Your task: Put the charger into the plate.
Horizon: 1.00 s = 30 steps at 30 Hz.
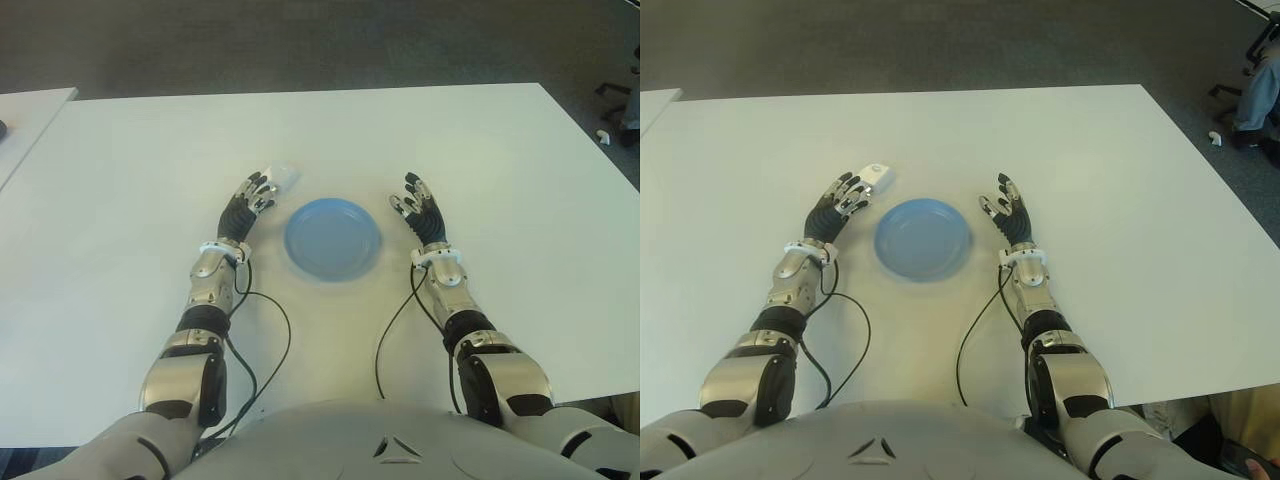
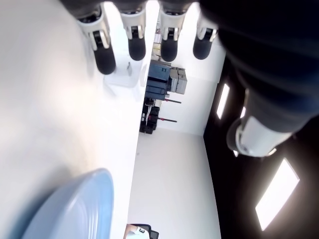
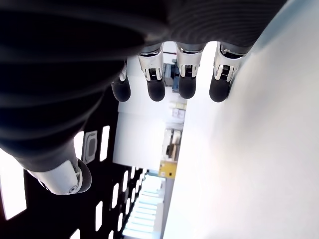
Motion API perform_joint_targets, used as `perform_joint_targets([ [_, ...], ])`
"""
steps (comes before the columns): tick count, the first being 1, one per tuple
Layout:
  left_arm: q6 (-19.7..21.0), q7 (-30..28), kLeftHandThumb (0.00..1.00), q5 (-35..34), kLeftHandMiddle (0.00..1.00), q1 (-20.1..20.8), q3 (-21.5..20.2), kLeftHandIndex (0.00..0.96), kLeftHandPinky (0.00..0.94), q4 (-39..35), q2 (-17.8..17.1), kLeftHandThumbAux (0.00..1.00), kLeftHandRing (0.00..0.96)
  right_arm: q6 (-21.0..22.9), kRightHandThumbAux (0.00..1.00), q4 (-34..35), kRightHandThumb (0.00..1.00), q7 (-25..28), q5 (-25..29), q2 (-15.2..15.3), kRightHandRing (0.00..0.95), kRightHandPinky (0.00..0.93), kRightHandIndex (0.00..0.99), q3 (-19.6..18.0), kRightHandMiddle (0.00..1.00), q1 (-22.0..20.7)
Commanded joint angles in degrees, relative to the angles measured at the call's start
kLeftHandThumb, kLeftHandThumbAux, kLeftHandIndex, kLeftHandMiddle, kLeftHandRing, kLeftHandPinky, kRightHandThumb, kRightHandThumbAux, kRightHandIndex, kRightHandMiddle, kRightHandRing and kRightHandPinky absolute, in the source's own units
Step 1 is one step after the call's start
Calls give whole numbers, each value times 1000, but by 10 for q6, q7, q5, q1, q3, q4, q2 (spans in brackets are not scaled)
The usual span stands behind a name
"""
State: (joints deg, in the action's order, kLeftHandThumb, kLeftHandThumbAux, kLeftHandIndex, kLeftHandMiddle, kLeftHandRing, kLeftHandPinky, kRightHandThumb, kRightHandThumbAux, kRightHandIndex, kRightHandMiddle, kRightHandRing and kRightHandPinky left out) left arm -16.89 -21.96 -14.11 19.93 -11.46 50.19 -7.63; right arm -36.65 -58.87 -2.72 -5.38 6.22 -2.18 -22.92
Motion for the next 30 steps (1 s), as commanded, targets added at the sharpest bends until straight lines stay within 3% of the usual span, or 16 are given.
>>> perform_joint_targets([
  [1,95,34,106,5,107,-9,1,53,148,-44,-12,632,99,26,606,-21,207,-3,-3,-9,42,79,15,5,36,18],
  [11,257,113,100,40,207,16,22,119,231,-202,-38,643,194,29,618,-18,216,1,3,-12,44,73,18,2,41,17],
  [14,286,132,78,69,252,30,33,152,271,-221,-54,652,236,27,620,-19,222,6,6,-13,45,74,19,1,42,17],
  [23,278,144,108,166,330,46,92,247,321,-272,-99,641,313,23,623,-15,225,8,4,-11,48,80,18,1,44,16],
  [27,236,217,108,294,338,41,156,263,305,-304,-130,615,319,24,621,-15,221,7,2,-11,53,90,20,2,48,15],
  [30,229,294,79,402,343,47,207,267,305,-308,-144,585,323,23,616,-15,219,11,4,-11,56,94,22,1,51,16],
])
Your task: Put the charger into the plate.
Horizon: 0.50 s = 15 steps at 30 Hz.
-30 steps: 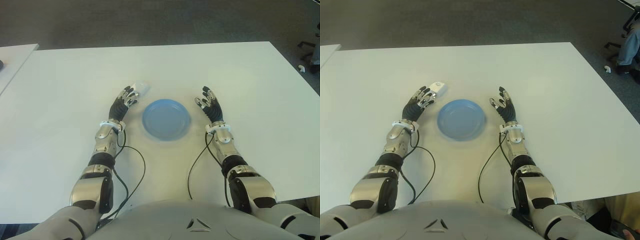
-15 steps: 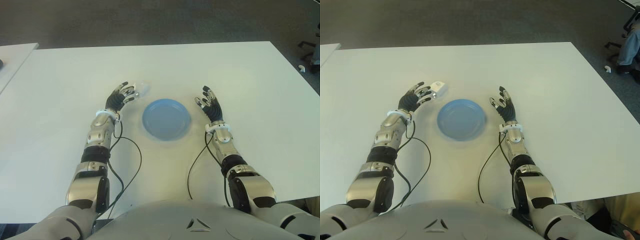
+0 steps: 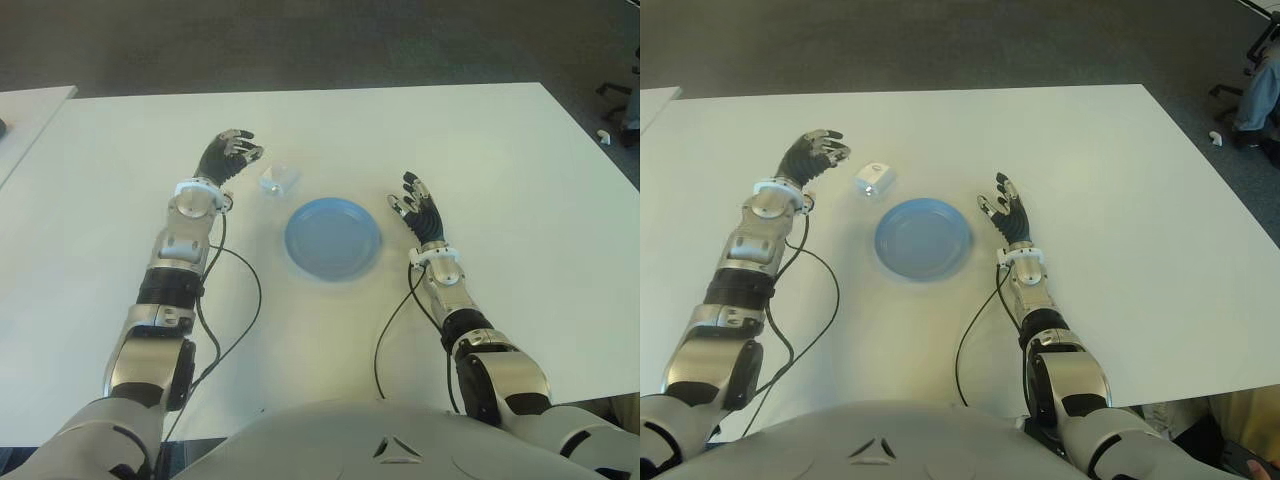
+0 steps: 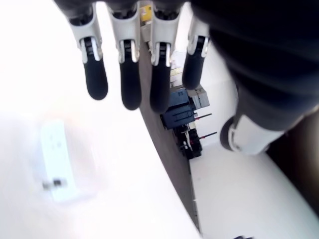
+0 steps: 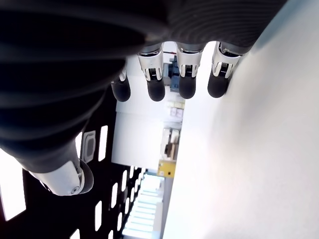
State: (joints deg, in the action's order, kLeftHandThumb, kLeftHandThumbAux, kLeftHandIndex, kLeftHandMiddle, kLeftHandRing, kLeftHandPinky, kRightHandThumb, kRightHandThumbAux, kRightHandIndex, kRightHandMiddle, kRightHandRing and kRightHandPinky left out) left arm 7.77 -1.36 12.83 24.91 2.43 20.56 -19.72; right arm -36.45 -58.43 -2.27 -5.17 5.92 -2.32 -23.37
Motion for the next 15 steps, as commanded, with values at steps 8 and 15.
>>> perform_joint_targets([
  [8,0,231,20,291,393,27,143,258,467,38,-23,521,413,24,604,-17,218,15,8,-9,57,96,22,0,53,20],
  [15,-45,352,59,355,233,114,208,213,227,236,1,470,216,27,603,-16,225,20,10,-10,56,92,21,-1,53,20],
])
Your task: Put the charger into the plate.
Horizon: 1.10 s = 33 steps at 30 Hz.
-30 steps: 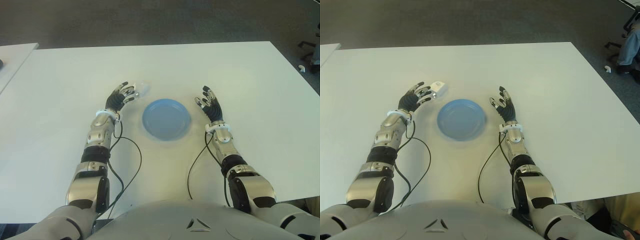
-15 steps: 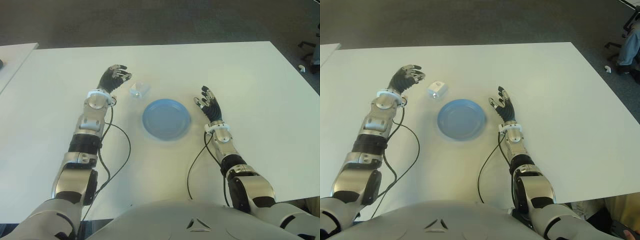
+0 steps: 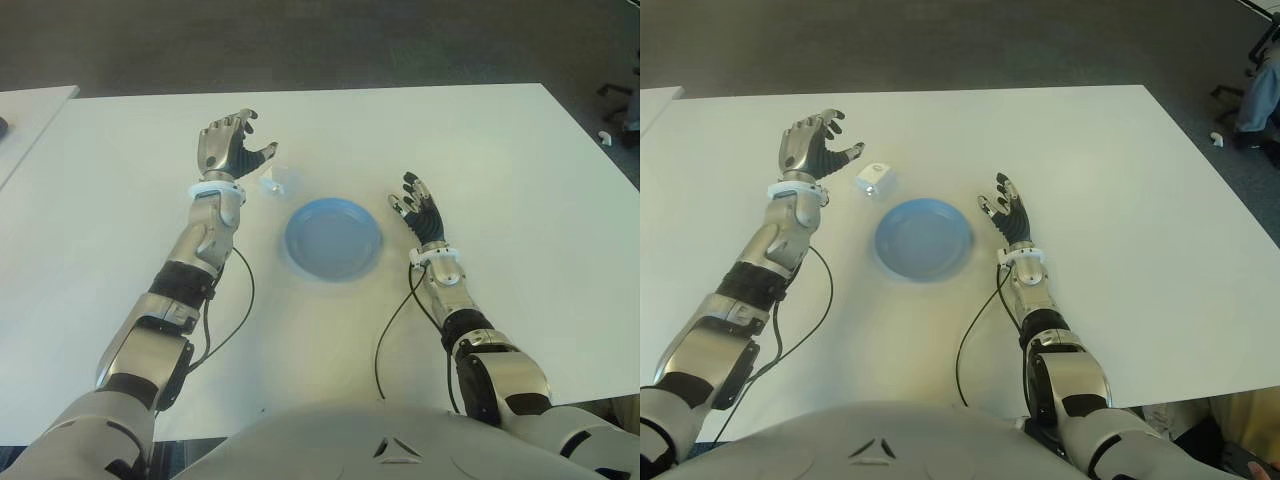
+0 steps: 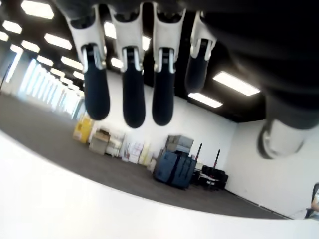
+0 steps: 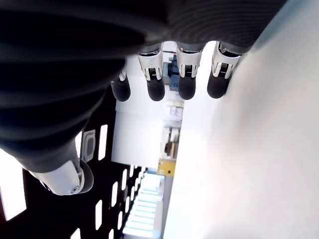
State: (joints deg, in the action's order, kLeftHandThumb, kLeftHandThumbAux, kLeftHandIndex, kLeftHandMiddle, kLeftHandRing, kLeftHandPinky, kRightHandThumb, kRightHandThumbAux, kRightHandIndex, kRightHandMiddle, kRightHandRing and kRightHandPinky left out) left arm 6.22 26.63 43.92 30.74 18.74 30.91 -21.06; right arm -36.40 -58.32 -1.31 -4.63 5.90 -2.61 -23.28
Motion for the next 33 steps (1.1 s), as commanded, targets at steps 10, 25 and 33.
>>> perform_joint_targets([
  [10,-198,97,63,152,11,156,204,14,6,387,-3,417,7,29,596,-19,226,18,9,-9,55,94,21,1,51,17],
  [25,-263,-92,0,64,0,132,183,0,0,480,11,416,0,30,599,-12,219,19,6,-8,55,84,21,3,54,23],
  [33,-282,-185,0,-13,0,125,131,0,0,477,16,385,0,29,593,-6,208,22,7,-5,56,86,19,3,52,28],
])
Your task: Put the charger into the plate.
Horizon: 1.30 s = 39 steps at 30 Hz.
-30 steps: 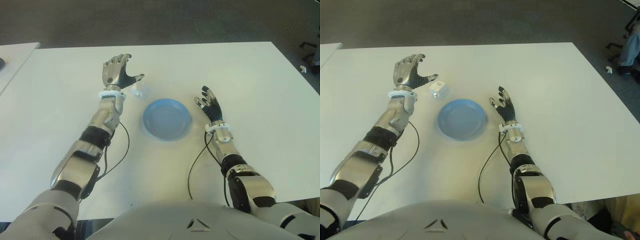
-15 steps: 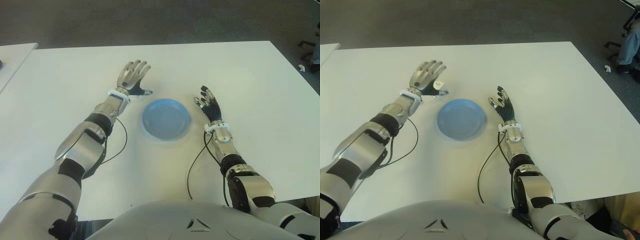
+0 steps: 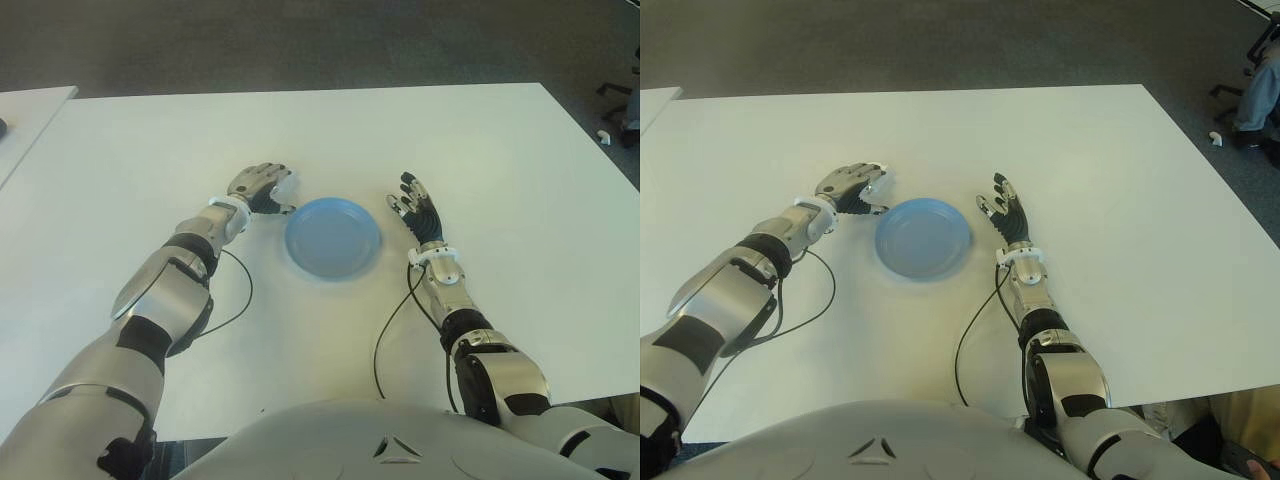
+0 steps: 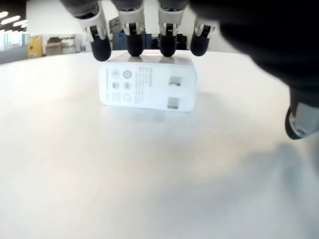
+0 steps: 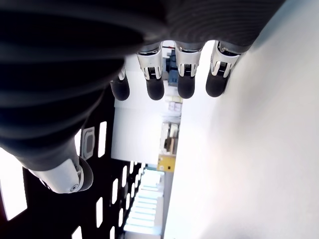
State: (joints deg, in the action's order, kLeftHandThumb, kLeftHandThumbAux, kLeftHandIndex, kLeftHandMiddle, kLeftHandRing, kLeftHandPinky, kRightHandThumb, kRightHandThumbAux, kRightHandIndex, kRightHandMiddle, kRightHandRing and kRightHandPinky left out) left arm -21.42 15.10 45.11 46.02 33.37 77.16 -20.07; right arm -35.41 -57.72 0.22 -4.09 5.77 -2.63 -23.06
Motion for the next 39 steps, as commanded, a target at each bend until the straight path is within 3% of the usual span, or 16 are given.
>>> perform_joint_targets([
  [1,-7,-78,0,-31,0,-29,-20,0,0,14,6,383,0,19,593,-11,208,7,2,-3,55,85,19,3,52,26],
  [18,-14,-265,0,-160,0,-40,-109,0,0,-1,26,393,0,21,590,4,188,14,3,3,49,77,14,1,45,35],
  [33,-12,-308,0,-207,0,-60,-138,0,0,-15,30,415,0,27,575,15,158,10,-3,8,44,66,7,6,41,41],
  [39,-77,-293,0,-186,0,-93,-117,0,0,-41,-16,426,0,30,581,21,153,11,1,6,44,59,7,4,42,44],
])
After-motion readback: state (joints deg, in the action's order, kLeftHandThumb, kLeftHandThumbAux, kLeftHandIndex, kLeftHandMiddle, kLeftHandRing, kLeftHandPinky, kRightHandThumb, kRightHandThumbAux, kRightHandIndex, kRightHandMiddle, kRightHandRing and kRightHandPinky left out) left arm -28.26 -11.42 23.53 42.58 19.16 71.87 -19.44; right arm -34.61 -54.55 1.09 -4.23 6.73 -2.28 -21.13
